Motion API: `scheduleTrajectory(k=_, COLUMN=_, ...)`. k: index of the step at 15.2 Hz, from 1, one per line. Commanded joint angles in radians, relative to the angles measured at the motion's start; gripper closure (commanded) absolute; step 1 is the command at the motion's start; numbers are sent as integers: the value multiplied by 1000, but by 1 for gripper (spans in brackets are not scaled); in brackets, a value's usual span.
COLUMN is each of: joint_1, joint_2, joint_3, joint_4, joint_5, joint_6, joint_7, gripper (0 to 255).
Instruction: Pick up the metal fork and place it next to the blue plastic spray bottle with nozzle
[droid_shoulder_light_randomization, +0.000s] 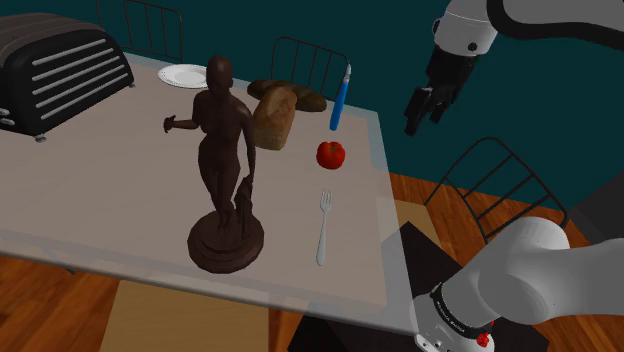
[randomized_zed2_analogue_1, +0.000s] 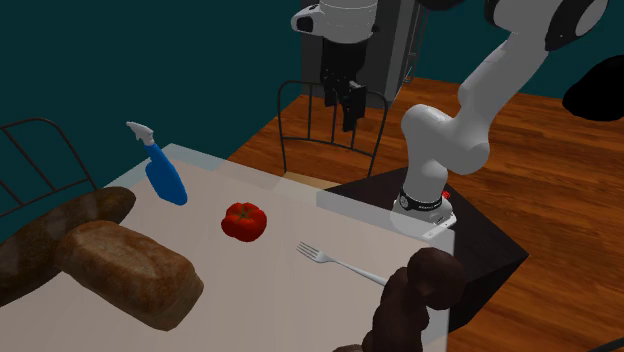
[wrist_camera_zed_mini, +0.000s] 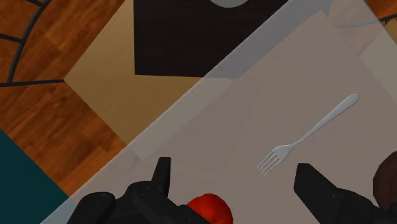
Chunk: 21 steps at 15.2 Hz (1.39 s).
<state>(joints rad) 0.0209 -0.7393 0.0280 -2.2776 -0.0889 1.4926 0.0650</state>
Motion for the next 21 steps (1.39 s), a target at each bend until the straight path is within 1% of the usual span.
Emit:
scheduleTrajectory(k=1, joint_1=0, joint_2=0, joint_3=0, joint_4=0, joint_5=0, joint_6=0, joint_7=0, gripper=0)
scheduleTrajectory(k=6, joint_1=-25, joint_2=-24, joint_3=77, joint_4=-159, joint_5=78, joint_6=153, joint_7=218, gripper=0)
scheduleTrajectory(k=11, joint_1=-44, joint_2=5, joint_3=167, joint_4=-279, joint_5=157, joint_6=327, joint_7=432, gripper=0)
scheduleTrajectory(k=16, joint_1=-68, joint_2=97, joint_3=269, joint_4=-354, joint_5=226, joint_6=525, joint_7=645, gripper=0)
scheduleTrajectory(k=21, joint_1=-110, joint_2=252, joint_3=379, joint_4=-378, joint_5=262, joint_6=739, joint_7=865, gripper=0)
